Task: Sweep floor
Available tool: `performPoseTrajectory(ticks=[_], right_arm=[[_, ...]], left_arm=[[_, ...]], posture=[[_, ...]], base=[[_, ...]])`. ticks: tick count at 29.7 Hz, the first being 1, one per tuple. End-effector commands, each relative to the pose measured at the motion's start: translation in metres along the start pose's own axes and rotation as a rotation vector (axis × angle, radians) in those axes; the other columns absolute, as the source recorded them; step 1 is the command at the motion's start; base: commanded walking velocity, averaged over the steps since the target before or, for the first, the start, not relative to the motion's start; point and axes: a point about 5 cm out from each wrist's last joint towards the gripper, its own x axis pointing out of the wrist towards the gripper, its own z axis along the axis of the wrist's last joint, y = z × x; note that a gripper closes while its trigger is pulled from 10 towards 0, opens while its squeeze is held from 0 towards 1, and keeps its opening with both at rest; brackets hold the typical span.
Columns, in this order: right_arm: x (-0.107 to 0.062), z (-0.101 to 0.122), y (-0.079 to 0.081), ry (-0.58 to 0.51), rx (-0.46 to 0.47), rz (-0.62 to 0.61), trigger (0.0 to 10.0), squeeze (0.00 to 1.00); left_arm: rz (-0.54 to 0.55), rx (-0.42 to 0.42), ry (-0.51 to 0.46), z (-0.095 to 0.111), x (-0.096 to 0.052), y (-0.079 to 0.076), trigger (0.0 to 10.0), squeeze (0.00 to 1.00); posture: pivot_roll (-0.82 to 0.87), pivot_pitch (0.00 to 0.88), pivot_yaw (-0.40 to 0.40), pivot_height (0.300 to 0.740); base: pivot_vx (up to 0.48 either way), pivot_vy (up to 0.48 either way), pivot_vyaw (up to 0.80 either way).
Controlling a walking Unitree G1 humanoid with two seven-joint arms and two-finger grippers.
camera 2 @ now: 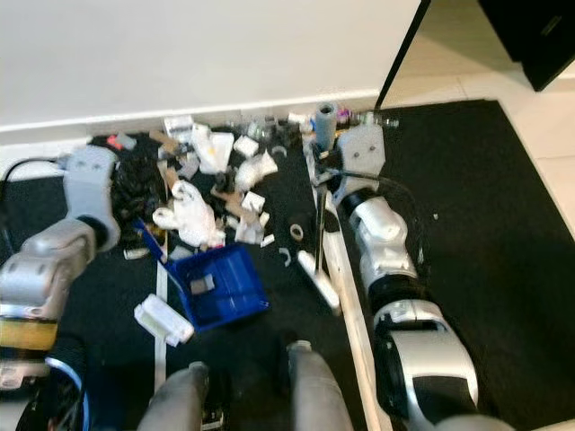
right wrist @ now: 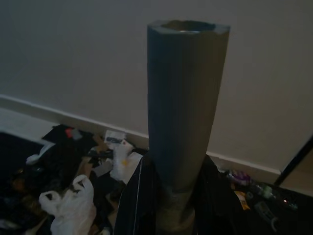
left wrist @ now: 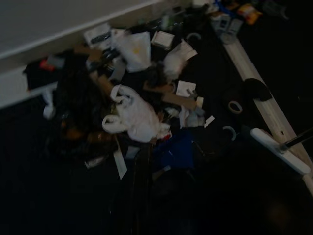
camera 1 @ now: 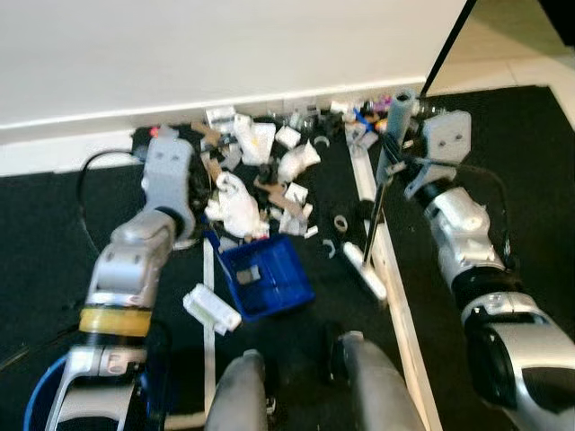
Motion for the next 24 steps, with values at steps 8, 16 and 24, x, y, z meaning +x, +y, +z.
performPoseTrajectory(ticks=[8,16,24], right_arm=[[-0.004,0.012,-0.03,-0.047,-0.133,-0.166,10.0,0.0],[0.007,0.016,-0.008,-0.054,-0.354,-0.097,10.0,0.0],[0.004,0.006,-0.006,-0.013,-0.39,-0.074,10.0,0.0]], left_arm=[[-0.11,-0.045,0.042,-0.011,0.011,-0.036,10.0,0.0],[-0.124,-0.057,0.036,-0.016,0.0,-0.037,10.0,0.0],[-0.113,-0.081,0.017,-0.02,-0.012,-0.038,10.0,0.0]], posture=[[0.13,0.324,0.003,0.74],[0.18,0.336,-0.004,0.74],[0.2,0.342,-0.015,0.74]], base=[[0.0,0.0,0.0],[0.0,0.0,0.0],[0.0,0.0,0.0]])
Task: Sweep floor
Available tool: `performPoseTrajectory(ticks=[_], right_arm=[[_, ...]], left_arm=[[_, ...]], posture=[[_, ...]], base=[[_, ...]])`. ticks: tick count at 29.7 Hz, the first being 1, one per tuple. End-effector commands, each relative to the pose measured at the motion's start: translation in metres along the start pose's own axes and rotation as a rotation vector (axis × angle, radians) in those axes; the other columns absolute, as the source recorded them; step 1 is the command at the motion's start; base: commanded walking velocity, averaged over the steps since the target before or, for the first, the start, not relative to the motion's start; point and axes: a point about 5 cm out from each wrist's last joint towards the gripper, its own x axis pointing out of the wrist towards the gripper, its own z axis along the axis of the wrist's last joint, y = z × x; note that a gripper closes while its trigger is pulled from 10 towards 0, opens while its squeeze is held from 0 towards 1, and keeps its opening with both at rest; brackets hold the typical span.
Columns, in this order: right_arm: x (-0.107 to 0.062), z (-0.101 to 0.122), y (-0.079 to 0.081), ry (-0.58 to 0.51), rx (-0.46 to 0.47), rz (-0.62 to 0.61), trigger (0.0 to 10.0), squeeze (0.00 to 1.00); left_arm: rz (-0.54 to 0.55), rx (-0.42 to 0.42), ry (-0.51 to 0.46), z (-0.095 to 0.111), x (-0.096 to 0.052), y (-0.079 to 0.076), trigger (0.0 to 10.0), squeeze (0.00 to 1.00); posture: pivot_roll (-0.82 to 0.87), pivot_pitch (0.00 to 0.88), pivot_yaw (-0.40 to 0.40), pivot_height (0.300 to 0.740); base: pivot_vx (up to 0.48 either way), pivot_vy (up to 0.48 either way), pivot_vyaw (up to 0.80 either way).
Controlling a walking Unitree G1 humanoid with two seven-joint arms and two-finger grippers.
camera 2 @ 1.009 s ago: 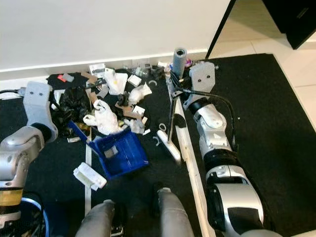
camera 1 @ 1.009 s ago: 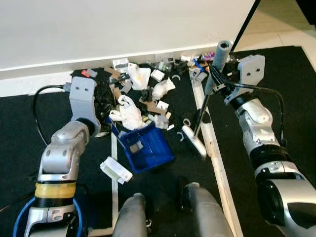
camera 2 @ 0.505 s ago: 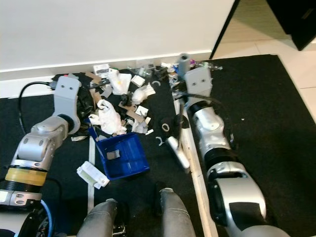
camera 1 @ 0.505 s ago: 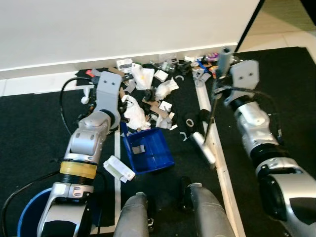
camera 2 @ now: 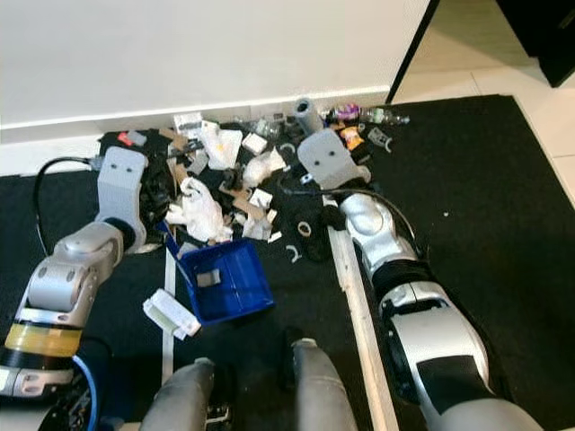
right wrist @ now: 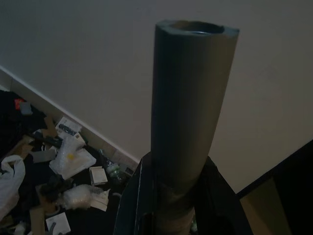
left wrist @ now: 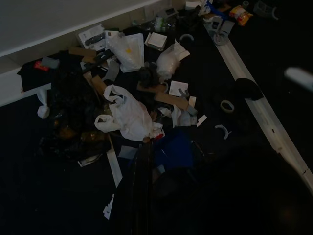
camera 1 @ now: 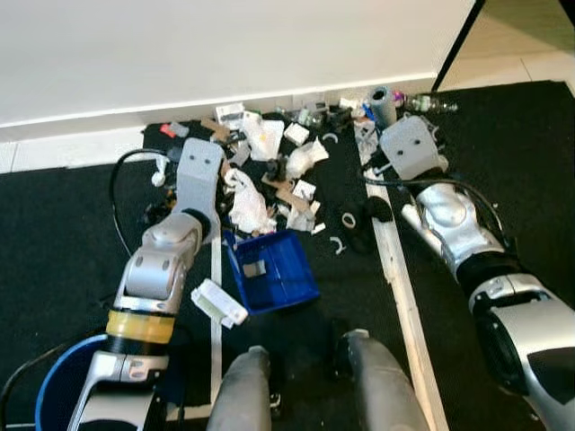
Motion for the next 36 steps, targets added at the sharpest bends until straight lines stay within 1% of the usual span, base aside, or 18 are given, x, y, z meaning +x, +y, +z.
performPoseTrajectory(ticks=[1,3,4,6,7,8,9,11,13,14,16,19,22,24,27,29,31,36], right_arm=[[-0.004,-0.007,0.003,0.024,0.045,0.01,10.0,0.0],[-0.004,-0.011,0.013,0.049,0.124,0.029,10.0,0.0],[-0.004,-0.011,0.013,0.049,0.124,0.029,10.0,0.0],[-0.003,-0.011,0.031,0.079,0.265,0.05,10.0,0.0],[-0.003,-0.011,0.031,0.079,0.265,0.05,10.0,0.0],[-0.002,-0.011,0.041,0.101,0.354,0.064,10.0,0.0],[-0.002,-0.011,0.041,0.101,0.354,0.064,10.0,0.0],[-0.003,-0.012,0.059,0.148,0.515,0.105,10.0,0.0],[-0.003,-0.012,0.066,0.165,0.567,0.128,10.0,0.0],[-0.004,-0.012,0.073,0.18,0.639,0.154,10.0,0.0],[-0.004,-0.012,0.078,0.185,0.682,0.174,10.0,0.0],[-0.001,0.0,0.092,0.147,0.814,0.255,10.0,0.0],[0.0,0.004,0.095,0.131,0.855,0.277,10.0,0.0],[0.006,0.025,0.109,0.046,0.948,0.399,10.0,0.0],[0.008,0.043,0.123,-0.022,1.003,0.527,10.0,0.0],[0.007,0.045,0.125,-0.031,1.014,0.553,10.0,0.0],[0.004,0.052,0.133,-0.078,1.02,0.651,10.0,0.0],[0.001,0.058,0.129,-0.159,1.017,0.714,10.0,0.0]], left_arm=[[-0.059,-0.051,0.044,-0.013,0.0,-0.013,10.0,0.0],[-0.074,-0.058,0.037,-0.012,-0.004,-0.017,10.0,0.0],[-0.074,-0.058,0.037,-0.012,-0.004,-0.017,10.0,0.0],[-0.098,-0.071,0.017,-0.009,-0.011,-0.021,10.0,0.0],[-0.098,-0.071,0.017,-0.009,-0.011,-0.021,10.0,0.0],[-0.113,-0.078,0.003,-0.006,-0.016,-0.023,10.0,0.0],[-0.113,-0.078,0.003,-0.006,-0.016,-0.023,10.0,0.0],[-0.142,-0.092,-0.022,-0.001,-0.024,-0.028,10.0,0.0],[-0.152,-0.094,-0.031,0.001,-0.027,-0.03,10.0,0.0],[-0.156,-0.096,-0.035,0.002,-0.029,-0.032,10.0,0.0],[-0.159,-0.099,-0.041,0.004,-0.031,-0.033,10.0,0.0],[-0.169,-0.11,-0.052,0.007,-0.034,-0.037,10.0,0.0],[-0.17,-0.111,-0.052,0.007,-0.034,-0.038,10.0,0.0],[-0.162,-0.116,-0.053,0.007,-0.032,-0.039,10.0,0.0],[-0.138,-0.113,-0.051,0.008,-0.029,-0.039,10.0,0.0],[-0.129,-0.109,-0.051,0.008,-0.029,-0.039,10.0,0.0],[-0.075,-0.09,-0.06,0.011,-0.026,-0.035,10.0,0.0],[-0.024,-0.089,-0.074,0.014,-0.024,-0.027,10.0,0.0]], posture=[[0.2,0.342,-0.015,0.74],[0.21,0.349,-0.011,0.74],[0.21,0.349,-0.011,0.74],[0.24,0.359,-0.003,0.74],[0.24,0.359,-0.003,0.74],[0.26,0.363,0.0,0.74],[0.26,0.363,0.0,0.74],[0.28,0.366,0.003,0.74],[0.28,0.365,0.003,0.74],[0.29,0.365,0.002,0.74],[0.29,0.366,0.001,0.74],[0.28,0.358,-0.009,0.74],[0.27,0.356,-0.011,0.74],[0.25,0.349,-0.018,0.74],[0.24,0.343,-0.023,0.74],[0.24,0.343,-0.023,0.74],[0.23,0.336,-0.031,0.74],[0.21,0.324,-0.04,0.74]], base=[[0.0,0.0,0.0],[0.0,0.0,0.0],[0.0,0.0,0.0],[0.0,0.0,0.0],[0.0,0.0,0.0],[0.0,0.0,0.0],[0.0,0.0,0.0],[0.0,0.0,0.0],[0.0,0.0,0.0],[0.0,0.0,0.0],[0.0,0.0,0.0],[0.0,0.0,0.0],[0.0,0.0,0.0],[0.0,0.0,0.0],[0.0,0.0,0.0],[0.0,0.0,0.0],[0.0,0.0,0.0],[0.0,0.0,0.0]])
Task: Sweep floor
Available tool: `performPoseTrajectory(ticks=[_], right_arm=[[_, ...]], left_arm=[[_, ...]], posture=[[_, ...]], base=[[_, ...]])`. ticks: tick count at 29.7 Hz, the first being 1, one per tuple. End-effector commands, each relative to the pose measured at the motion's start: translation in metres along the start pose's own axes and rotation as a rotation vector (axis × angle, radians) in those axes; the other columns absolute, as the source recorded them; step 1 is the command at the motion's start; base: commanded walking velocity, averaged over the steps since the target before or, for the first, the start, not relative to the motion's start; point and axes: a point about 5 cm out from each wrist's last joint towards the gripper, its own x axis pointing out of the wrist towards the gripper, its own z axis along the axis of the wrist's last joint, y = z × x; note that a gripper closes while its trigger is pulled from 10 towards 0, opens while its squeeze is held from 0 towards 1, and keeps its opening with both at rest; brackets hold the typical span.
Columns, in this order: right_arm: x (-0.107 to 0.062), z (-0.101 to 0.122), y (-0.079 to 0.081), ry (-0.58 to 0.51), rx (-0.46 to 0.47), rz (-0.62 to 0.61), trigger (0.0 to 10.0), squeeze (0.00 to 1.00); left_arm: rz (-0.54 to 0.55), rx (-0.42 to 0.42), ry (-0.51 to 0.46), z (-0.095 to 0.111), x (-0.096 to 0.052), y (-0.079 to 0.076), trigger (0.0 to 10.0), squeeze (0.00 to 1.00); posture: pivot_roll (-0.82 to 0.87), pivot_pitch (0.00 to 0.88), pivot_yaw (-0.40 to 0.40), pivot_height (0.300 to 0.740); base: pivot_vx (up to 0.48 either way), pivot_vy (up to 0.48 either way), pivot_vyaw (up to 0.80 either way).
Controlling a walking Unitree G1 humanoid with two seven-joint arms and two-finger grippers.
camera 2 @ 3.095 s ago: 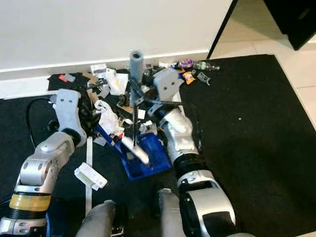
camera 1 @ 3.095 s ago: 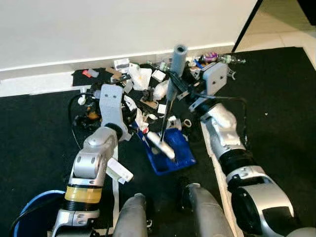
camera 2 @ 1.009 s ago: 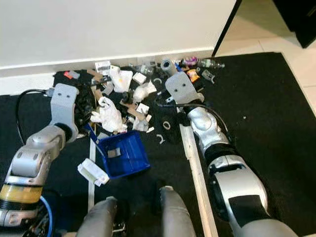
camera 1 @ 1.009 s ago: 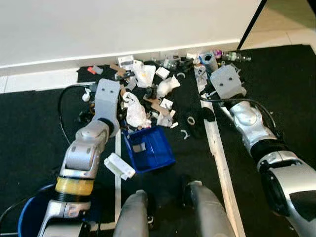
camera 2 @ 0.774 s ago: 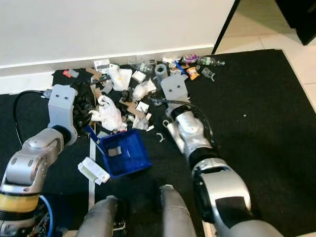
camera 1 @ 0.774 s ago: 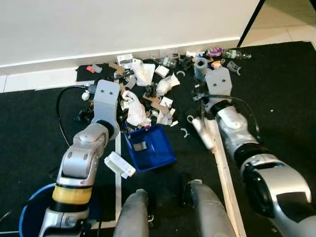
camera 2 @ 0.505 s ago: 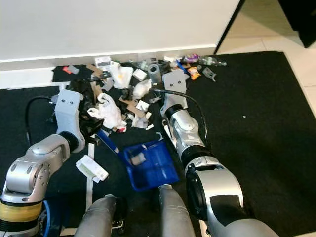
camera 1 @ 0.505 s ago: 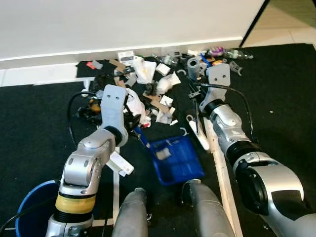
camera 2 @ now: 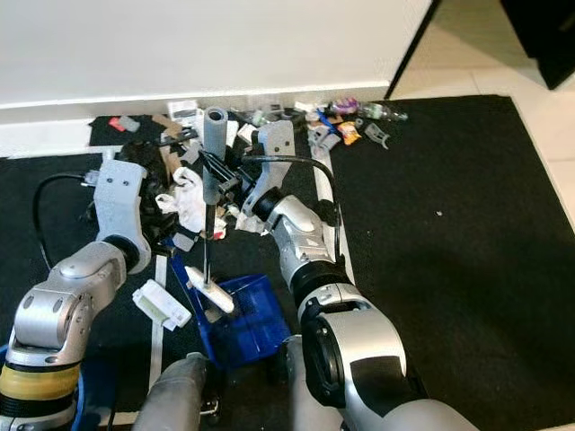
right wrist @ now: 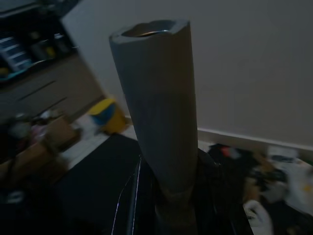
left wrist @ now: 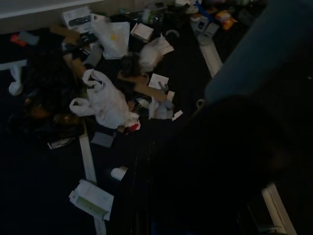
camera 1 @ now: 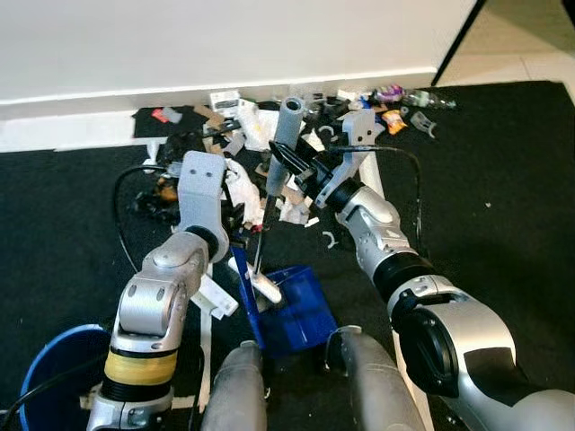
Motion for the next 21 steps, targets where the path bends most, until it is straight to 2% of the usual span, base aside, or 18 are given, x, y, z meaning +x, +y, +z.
performPoseTrajectory(ticks=[1,3,6,11,15,19,21], right_arm=[[-0.003,-0.006,0.004,-0.032,0.072,0.028,10.0,0.0],[-0.005,0.002,0.0,-0.062,0.054,0.018,10.0,0.0],[-0.017,0.043,-0.016,-0.182,-0.072,-0.059,10.0,0.0],[-0.025,0.063,-0.023,-0.241,-0.127,-0.106,10.0,0.0],[-0.051,0.107,-0.03,-0.352,-0.234,-0.202,10.0,0.0],[-0.064,0.126,-0.031,-0.392,-0.254,-0.227,10.0,0.0],[-0.073,0.137,-0.036,-0.419,-0.251,-0.268,10.0,0.0]], left_arm=[[0.001,0.002,-0.056,0.008,0.001,-0.001,10.0,0.0],[0.007,0.001,-0.061,0.01,0.0,0.001,10.0,0.0],[0.031,-0.043,-0.102,0.02,-0.005,0.014,10.0,0.0],[0.045,-0.074,-0.125,0.026,-0.009,0.021,10.0,0.0],[0.109,-0.132,-0.185,0.042,-0.023,0.044,10.0,0.0],[0.109,-0.117,-0.211,0.048,-0.028,0.049,10.0,0.0],[0.109,-0.138,-0.224,0.049,-0.03,0.049,10.0,0.0]], posture=[[0.2,0.319,-0.042,0.74],[0.2,0.318,-0.043,0.74],[0.17,0.298,-0.044,0.74],[0.16,0.291,-0.043,0.74],[0.14,0.269,-0.037,0.74],[0.13,0.258,-0.036,0.74],[0.12,0.251,-0.037,0.74]], base=[[0.0,0.0,0.0],[0.0,0.0,0.0],[0.0,0.0,0.0],[0.0,0.0,0.0],[0.0,0.0,0.0],[0.0,0.0,0.0],[0.0,0.0,0.0]])
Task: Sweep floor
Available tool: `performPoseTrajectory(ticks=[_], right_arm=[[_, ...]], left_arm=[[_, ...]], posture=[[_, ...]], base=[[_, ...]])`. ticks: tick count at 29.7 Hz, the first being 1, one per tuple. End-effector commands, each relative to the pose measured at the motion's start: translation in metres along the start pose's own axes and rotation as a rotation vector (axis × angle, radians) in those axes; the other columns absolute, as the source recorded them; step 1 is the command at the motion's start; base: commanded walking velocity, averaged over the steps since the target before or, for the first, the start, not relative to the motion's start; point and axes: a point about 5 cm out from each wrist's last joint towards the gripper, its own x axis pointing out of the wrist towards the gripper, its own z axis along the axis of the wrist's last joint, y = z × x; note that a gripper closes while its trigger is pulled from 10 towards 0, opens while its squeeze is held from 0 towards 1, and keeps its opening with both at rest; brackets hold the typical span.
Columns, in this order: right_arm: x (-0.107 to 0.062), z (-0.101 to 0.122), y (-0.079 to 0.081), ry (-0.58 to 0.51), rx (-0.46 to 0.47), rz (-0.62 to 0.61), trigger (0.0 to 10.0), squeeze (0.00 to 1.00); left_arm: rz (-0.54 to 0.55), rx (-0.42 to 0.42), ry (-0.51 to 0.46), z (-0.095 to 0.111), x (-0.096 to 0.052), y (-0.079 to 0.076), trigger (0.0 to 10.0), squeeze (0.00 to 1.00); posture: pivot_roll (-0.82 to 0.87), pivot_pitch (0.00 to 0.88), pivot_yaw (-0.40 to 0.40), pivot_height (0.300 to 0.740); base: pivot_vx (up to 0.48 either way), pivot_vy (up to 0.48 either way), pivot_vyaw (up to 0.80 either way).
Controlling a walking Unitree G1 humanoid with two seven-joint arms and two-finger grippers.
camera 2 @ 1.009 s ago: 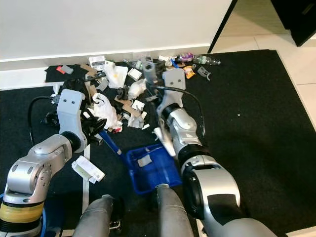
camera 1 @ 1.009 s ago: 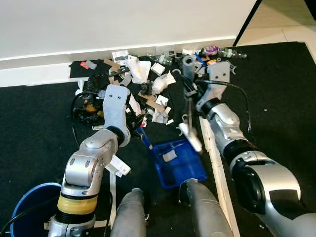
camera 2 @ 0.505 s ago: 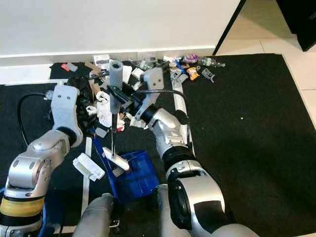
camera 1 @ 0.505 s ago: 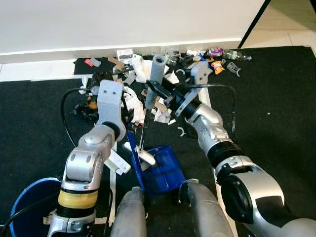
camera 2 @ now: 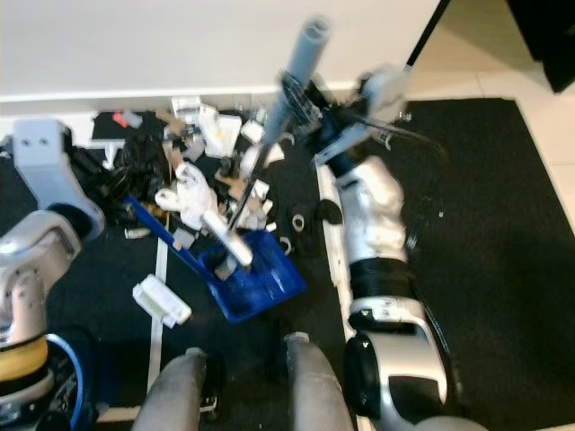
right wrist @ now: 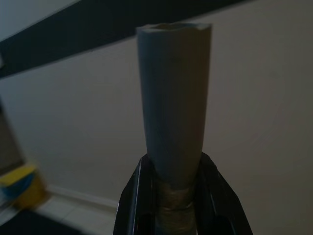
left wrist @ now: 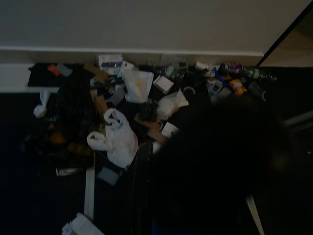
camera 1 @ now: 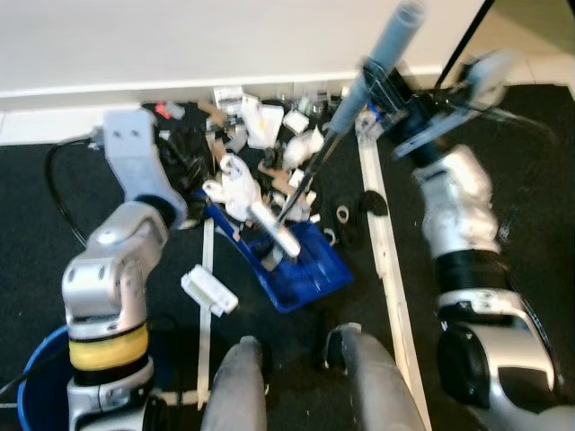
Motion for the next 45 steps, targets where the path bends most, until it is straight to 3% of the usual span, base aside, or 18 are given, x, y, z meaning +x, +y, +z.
performPoseTrajectory(ticks=[1,3,4,5,6,9,14,18,23,27,32,45], right_arm=[[-0.003,0.009,-0.01,-0.03,0.004,-0.068,10.0,0.0],[-0.009,0.007,-0.031,0.012,-0.063,-0.232,10.0,0.0],[-0.009,0.007,-0.031,0.012,-0.063,-0.232,10.0,0.0],[-0.02,0.003,-0.054,0.063,-0.135,-0.428,10.0,0.0],[-0.027,0.001,-0.063,0.098,-0.165,-0.509,10.0,0.0],[-0.045,-0.009,-0.075,0.199,-0.253,-0.603,10.0,0.0],[-0.055,-0.021,-0.071,0.277,-0.315,-0.572,10.0,0.0],[-0.055,-0.005,-0.079,0.233,-0.348,-0.564,10.0,0.0],[-0.052,-0.007,-0.081,0.25,-0.341,-0.552,10.0,0.0],[-0.045,-0.019,-0.071,0.252,-0.295,-0.538,10.0,0.0],[-0.046,-0.04,-0.06,0.236,-0.131,-0.585,10.0,0.0],[-0.045,-0.046,-0.058,0.234,-0.108,-0.606,10.0,0.0]], left_arm=[[-0.008,-0.004,-0.031,0.004,-0.004,0.0,10.0,0.0],[-0.004,0.014,-0.053,0.006,-0.004,-0.002,10.0,0.0],[-0.004,0.014,-0.053,0.006,-0.004,-0.002,10.0,0.0],[0.01,0.008,-0.067,0.008,-0.004,-0.003,10.0,0.0],[0.026,-0.004,-0.07,0.008,-0.003,-0.002,10.0,0.0],[0.108,-0.005,-0.083,0.01,-0.002,0.004,10.0,0.0],[0.171,0.021,-0.111,0.018,-0.004,0.009,10.0,0.0],[0.174,0.089,-0.111,0.011,-0.004,0.013,10.0,0.0],[0.175,0.067,-0.105,0.007,-0.002,0.012,10.0,0.0],[0.17,0.069,-0.104,0.006,0.001,0.006,10.0,0.0],[0.165,0.084,-0.117,0.009,0.003,0.003,10.0,0.0],[0.175,0.127,-0.137,0.011,0.007,0.003,10.0,0.0]], posture=[[0.12,0.24,-0.04,0.74],[0.12,0.23,-0.042,0.74],[0.12,0.23,-0.042,0.74],[0.11,0.224,-0.044,0.74],[0.11,0.218,-0.043,0.74],[0.11,0.209,-0.041,0.74],[0.11,0.201,-0.04,0.74],[0.11,0.191,-0.035,0.74],[0.1,0.184,-0.033,0.74],[0.1,0.175,-0.03,0.74],[0.11,0.164,-0.021,0.74],[0.1,0.156,-0.01,0.74]], base=[[0.0,0.0,0.0],[0.0,0.0,0.0],[0.0,0.0,0.0],[0.0,0.0,0.0],[0.0,0.0,0.0],[0.0,0.0,0.0],[0.0,0.0,0.0],[0.0,0.0,0.0],[0.0,0.0,0.0],[0.0,0.0,0.0],[0.0,0.0,0.0],[0.0,0.0,0.0]])
